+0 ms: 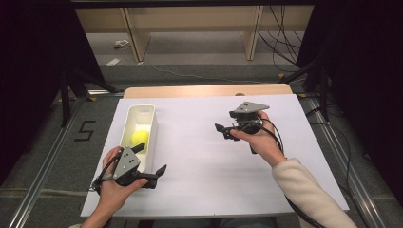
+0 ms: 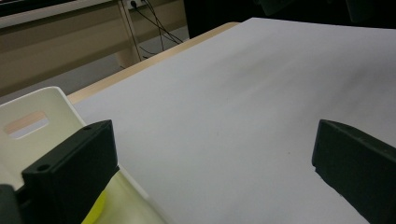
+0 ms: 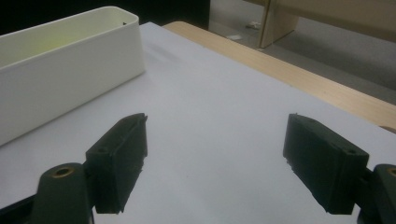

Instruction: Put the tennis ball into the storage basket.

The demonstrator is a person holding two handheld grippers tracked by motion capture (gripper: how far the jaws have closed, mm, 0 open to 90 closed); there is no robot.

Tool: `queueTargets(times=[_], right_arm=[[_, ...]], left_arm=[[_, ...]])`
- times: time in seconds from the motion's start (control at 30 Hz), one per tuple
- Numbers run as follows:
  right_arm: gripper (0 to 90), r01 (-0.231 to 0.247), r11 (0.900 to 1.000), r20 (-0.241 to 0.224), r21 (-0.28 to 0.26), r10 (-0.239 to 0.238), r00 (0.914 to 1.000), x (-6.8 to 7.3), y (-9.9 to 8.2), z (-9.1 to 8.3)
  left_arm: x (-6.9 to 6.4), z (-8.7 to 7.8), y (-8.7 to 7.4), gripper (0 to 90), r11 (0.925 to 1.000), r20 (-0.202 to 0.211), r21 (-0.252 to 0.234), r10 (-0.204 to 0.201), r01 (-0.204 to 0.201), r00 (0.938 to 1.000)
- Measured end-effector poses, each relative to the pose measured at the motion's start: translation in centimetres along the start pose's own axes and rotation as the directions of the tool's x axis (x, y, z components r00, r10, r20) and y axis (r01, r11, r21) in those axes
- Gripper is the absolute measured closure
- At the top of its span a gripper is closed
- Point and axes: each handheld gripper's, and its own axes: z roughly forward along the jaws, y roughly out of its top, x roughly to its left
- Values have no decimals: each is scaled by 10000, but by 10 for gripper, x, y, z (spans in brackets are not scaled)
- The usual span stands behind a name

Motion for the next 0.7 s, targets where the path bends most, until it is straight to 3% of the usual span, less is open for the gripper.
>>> queueTargets(times=[0.7], right_arm=[[224, -206, 9992, 495, 347, 189, 9986, -18, -35, -38]], left_arm=[[0, 1, -1, 0, 10000, -49, 12, 4, -4, 10000]])
